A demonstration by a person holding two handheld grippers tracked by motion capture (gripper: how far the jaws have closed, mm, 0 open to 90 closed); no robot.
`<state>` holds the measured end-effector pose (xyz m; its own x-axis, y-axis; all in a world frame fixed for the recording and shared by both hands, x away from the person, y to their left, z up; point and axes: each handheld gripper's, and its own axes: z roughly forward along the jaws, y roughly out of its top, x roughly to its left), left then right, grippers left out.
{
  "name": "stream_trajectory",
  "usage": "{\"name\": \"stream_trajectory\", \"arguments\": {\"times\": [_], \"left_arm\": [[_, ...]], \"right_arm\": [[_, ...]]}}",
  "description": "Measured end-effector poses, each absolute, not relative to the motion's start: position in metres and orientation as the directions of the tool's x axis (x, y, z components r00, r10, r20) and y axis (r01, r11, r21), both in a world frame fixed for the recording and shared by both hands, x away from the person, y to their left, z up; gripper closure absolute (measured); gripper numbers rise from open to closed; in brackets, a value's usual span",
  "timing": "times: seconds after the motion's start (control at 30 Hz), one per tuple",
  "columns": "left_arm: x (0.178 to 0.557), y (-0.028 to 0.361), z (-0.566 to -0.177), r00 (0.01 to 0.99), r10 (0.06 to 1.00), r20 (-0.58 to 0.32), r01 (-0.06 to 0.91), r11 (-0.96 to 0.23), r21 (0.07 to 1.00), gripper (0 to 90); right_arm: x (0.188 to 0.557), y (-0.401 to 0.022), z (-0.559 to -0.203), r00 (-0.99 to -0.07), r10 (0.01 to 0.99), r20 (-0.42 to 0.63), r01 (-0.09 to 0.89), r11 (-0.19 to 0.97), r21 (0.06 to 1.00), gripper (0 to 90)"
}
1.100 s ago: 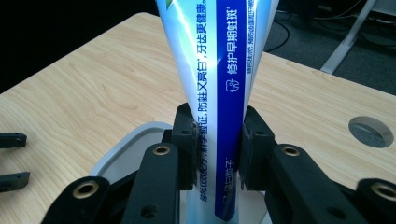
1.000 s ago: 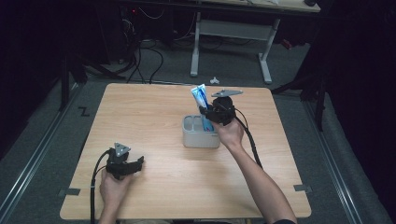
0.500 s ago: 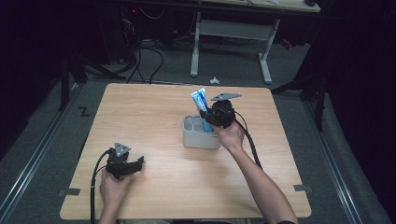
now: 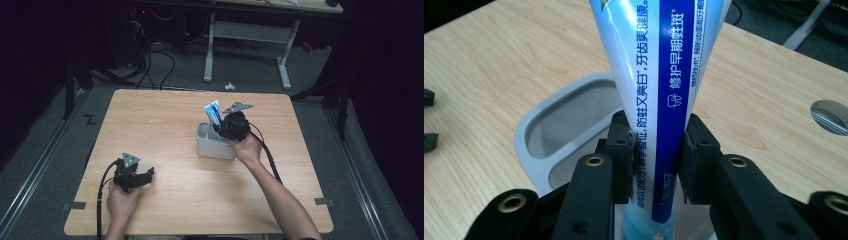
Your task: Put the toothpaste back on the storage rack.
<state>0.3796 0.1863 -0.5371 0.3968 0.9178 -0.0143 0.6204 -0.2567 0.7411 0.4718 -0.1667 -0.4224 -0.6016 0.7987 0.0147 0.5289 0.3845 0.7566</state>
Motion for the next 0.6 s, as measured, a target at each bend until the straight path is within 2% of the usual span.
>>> {"name": "stream_trajectory", "arguments": {"times": [0.37, 0.6], "left_arm": [[0.3796, 0.1863, -0.5371, 0.397, 0.918, -0.014, 0.62, -0.257, 0.741, 25.8], [0.3796, 0.1863, -0.5371, 0.397, 0.918, -0.014, 0.62, -0.257, 0.741, 25.8]], "right_arm": [[0.4695, -0.1653, -0.4296, -0.608, 0.793, 0.02, 0.534, 0.391, 0.75, 69.1], [0.4678, -0.1686, -0.4287, -0.611, 0.791, 0.029, 0.531, 0.381, 0.757, 54.7]]}}
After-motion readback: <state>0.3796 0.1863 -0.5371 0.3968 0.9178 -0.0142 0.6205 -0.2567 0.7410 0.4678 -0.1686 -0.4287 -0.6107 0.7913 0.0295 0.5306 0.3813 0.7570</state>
